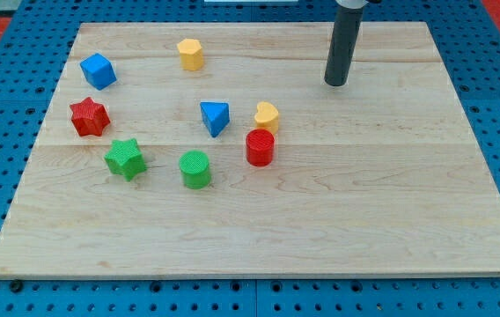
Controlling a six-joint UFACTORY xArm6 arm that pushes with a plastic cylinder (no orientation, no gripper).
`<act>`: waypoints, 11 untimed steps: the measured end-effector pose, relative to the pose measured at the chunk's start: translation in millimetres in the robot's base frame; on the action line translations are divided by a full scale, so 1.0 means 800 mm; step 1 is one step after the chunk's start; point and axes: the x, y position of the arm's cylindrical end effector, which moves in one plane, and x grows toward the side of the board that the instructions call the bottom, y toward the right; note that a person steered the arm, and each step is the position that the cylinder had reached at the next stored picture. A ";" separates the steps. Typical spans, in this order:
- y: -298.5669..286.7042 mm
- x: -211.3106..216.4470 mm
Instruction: Point your arm at the yellow hexagon
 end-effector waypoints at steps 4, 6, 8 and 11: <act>-0.004 0.001; -0.011 -0.001; -0.041 -0.036; -0.253 -0.067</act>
